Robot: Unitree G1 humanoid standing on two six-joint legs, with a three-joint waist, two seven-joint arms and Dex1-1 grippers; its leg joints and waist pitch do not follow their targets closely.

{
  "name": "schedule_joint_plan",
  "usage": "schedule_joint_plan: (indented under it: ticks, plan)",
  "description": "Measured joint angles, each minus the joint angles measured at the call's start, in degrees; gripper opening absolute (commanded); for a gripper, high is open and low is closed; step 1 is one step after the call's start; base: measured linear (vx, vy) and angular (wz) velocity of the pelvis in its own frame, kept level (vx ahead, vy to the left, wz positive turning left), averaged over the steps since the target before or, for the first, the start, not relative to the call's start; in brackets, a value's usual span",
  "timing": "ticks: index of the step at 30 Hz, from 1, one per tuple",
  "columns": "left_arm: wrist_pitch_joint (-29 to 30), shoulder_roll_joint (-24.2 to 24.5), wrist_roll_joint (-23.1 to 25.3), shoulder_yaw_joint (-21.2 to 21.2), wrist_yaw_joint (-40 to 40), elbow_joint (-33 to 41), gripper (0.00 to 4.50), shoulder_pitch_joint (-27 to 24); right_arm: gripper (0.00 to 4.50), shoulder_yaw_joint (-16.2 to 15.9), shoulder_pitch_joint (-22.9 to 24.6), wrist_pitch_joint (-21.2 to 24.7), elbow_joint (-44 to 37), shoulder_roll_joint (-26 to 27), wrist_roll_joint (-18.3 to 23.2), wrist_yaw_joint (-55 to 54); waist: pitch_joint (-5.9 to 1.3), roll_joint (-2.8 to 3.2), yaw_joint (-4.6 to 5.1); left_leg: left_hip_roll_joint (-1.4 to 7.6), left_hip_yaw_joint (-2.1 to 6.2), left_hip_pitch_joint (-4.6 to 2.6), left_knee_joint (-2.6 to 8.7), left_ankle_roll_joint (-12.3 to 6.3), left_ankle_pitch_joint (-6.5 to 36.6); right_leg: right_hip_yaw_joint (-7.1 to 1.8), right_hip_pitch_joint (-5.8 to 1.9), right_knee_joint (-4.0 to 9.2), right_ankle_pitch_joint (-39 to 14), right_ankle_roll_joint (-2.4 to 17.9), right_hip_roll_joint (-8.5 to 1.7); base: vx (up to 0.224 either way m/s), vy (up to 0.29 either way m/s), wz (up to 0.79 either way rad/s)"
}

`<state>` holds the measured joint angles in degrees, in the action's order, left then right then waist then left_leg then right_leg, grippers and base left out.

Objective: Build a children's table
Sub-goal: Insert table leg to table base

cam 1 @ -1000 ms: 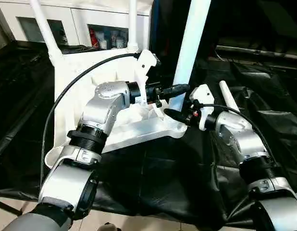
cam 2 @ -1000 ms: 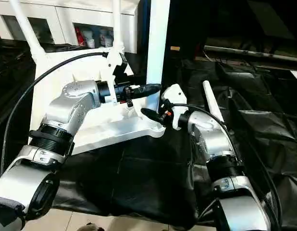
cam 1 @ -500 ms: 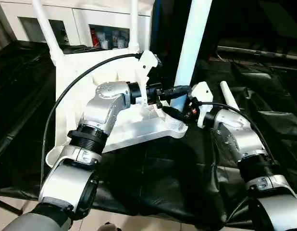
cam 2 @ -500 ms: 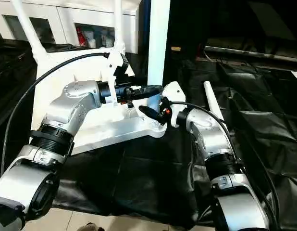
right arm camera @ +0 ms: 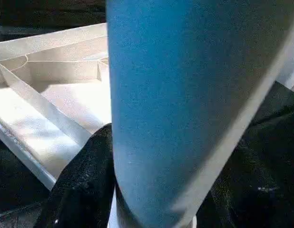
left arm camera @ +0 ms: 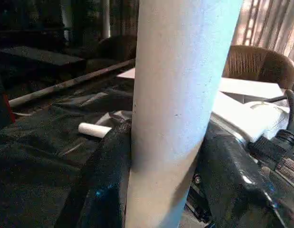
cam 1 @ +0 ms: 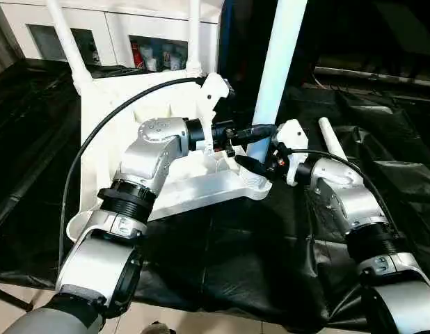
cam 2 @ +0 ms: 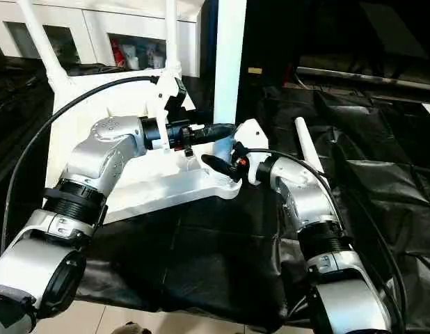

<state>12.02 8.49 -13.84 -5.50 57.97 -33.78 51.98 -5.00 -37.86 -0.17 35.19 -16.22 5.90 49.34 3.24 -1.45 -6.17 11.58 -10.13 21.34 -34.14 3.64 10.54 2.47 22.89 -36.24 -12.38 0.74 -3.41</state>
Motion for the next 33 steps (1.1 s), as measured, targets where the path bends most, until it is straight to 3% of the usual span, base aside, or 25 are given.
schedule_joint_plan:
  ticks: [3, 4, 9, 20, 23, 27, 29, 33]
  plan:
    - [0.00, 0.00, 0.00, 0.00, 0.04, 0.00, 1.88, 0.00, 2.67, 0.01, 0.00, 0.28, 0.00, -0.15, 0.05, 0.49, 0.00, 0.00, -0.04, 0.00, 0.00, 0.00, -0.01, 0.00, 0.00, 0.00, 0.00, -0.01, 0.00, 0.00, 0.00, 0.000, 0.000, 0.00]
    - [0.00, 0.00, 0.01, 0.00, 0.05, 0.00, 1.88, 0.00, 2.40, 0.00, 0.00, 0.59, 0.00, -0.15, 0.07, 0.60, 0.00, 0.00, -0.06, 0.00, 0.00, 0.00, -0.01, 0.00, 0.00, 0.00, 0.00, -0.01, 0.00, 0.00, 0.00, 0.000, 0.000, 0.00]
    - [0.00, 0.06, 0.04, -0.01, 0.29, 0.00, 1.88, 0.00, 2.01, 0.02, 0.00, 1.10, 0.00, -0.17, 0.41, 1.11, 0.00, 0.00, -0.19, 0.01, 0.00, 0.00, -0.05, 0.00, 0.00, 0.00, 0.00, -0.03, 0.00, 0.00, 0.00, 0.000, 0.000, 0.00]
    - [-0.49, 0.11, 0.47, -0.12, 0.10, -0.11, 1.88, 0.01, 1.88, 0.04, 0.00, 1.34, 0.00, -0.17, 0.59, 1.14, 0.00, 0.00, -0.25, 0.01, 0.00, 0.01, -0.08, 0.00, 0.00, 0.00, -0.01, -0.04, 0.01, 0.00, 0.00, 0.000, 0.000, 0.00]
    - [-0.88, -0.20, 0.47, -0.25, -0.51, -0.76, 2.58, 0.23, 1.88, 0.23, 0.00, 1.85, 0.01, -0.12, 0.82, 0.92, 0.00, 0.00, -0.27, 0.01, 0.01, 0.00, -0.09, 0.00, 0.00, 0.00, -0.02, -0.04, 0.01, -0.01, 0.00, 0.000, 0.000, 0.00]
    - [-0.74, -0.85, 0.00, 1.09, -2.63, -1.07, 2.67, 0.26, 1.88, 1.98, -0.19, 2.23, 1.49, 1.38, 2.17, -1.36, 0.00, 0.00, -0.20, 0.02, 0.01, 0.01, -0.12, 0.00, 0.00, 0.00, 0.00, -0.08, 0.02, -0.01, 0.00, 0.000, 0.000, 0.00]
    - [-1.42, -1.05, -0.19, 2.15, -3.81, -1.07, 2.99, -0.01, 1.88, 3.46, -0.44, 2.66, 2.14, 1.47, 3.15, -2.72, 0.01, 0.01, -0.24, 0.02, 0.01, 0.03, -0.12, 0.00, 0.00, -0.01, 0.01, -0.07, 0.02, -0.01, 0.00, 0.000, 0.000, 0.00]
    - [-1.99, -0.24, -2.39, 4.93, -4.39, -0.17, 3.01, -2.20, 1.88, 5.62, -0.92, 3.74, 2.18, 0.77, 4.57, -3.23, 0.00, 0.00, -0.17, 0.02, 0.01, 0.03, -0.11, -0.01, 0.01, 0.00, 0.02, -0.05, 0.02, -0.01, 0.00, 0.000, 0.000, 0.00]
